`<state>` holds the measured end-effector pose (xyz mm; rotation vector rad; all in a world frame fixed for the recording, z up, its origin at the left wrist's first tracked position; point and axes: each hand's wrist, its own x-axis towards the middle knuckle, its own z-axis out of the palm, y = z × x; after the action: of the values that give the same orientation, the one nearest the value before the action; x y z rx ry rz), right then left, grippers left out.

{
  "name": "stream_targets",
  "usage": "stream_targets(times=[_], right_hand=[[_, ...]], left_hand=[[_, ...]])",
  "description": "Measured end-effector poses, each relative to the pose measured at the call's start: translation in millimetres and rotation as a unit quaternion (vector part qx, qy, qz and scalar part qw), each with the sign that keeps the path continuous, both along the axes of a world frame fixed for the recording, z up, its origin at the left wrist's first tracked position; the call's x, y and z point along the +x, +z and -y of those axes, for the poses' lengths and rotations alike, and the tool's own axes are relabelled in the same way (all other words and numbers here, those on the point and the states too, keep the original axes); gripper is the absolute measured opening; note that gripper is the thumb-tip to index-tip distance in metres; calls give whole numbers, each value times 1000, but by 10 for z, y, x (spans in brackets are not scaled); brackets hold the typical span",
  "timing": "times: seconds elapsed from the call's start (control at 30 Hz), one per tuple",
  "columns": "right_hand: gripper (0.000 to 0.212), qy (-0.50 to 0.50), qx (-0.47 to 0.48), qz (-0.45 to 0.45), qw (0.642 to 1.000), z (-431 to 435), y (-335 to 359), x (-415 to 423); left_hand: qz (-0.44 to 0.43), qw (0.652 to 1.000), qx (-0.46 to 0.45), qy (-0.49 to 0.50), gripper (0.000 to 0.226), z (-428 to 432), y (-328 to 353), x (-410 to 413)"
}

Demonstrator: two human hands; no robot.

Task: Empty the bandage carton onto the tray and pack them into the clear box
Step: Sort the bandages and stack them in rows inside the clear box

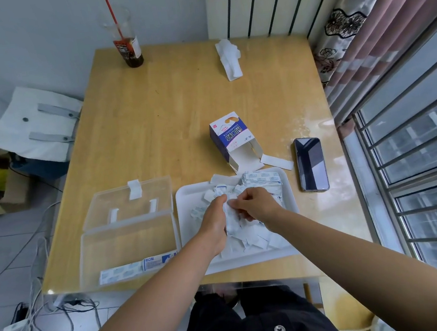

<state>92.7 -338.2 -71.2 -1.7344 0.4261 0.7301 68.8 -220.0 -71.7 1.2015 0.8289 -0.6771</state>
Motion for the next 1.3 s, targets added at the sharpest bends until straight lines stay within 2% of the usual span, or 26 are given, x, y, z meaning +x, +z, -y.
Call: stream_targets(times=[0.13,0.23,0.3,0.4,0.5,0.67,0.73,0.8,0.87,0.97,1.07,1.2,1.23,1.3], right_hand=[[14,70,28,-12,997,-34,22,-32],[10,53,-107,56,991,105,-81,21],[15,65,-230,124,963,230,-143,59],[30,175,-333,147,915,339,-261,87],[24,241,-387,159,876,334,-309,97],[17,178,-304,121,928,353,-312,124],[20,120,-226,100,961,397,-283,158],[21,33,-103,50,993,446,-191,186],[24,-14,30,-18,999,491,-103,180],[24,16,126,-88,988,466,-17,116],[19,44,114,-85,989,274,41,12],[20,45,60,-27,997,75,41,-88],[20,49,56,-15,997,50,43,-106],[22,60,42,6,997,23,66,-149]], left_hand=[[26,999,32,-22,32,-10,-28,-36],[7,999,42,3,27,-77,-37,-51],[-17,998,37,41,24,-118,-53,-41],[-36,997,45,42,23,-155,-98,-43],[-39,998,50,15,24,-152,-103,-62],[-42,998,52,8,22,-146,-92,-46],[-42,998,49,13,21,-145,-94,-37],[-41,998,43,20,21,-142,-73,-24],[-35,998,33,38,22,-124,-45,-8],[-26,997,13,66,25,-31,-16,22],[-4,998,-7,62,34,78,3,23],[-4,984,-123,126,57,122,102,5],[-1,983,-135,126,57,122,107,-9],[14,988,-111,109,41,118,85,-62]])
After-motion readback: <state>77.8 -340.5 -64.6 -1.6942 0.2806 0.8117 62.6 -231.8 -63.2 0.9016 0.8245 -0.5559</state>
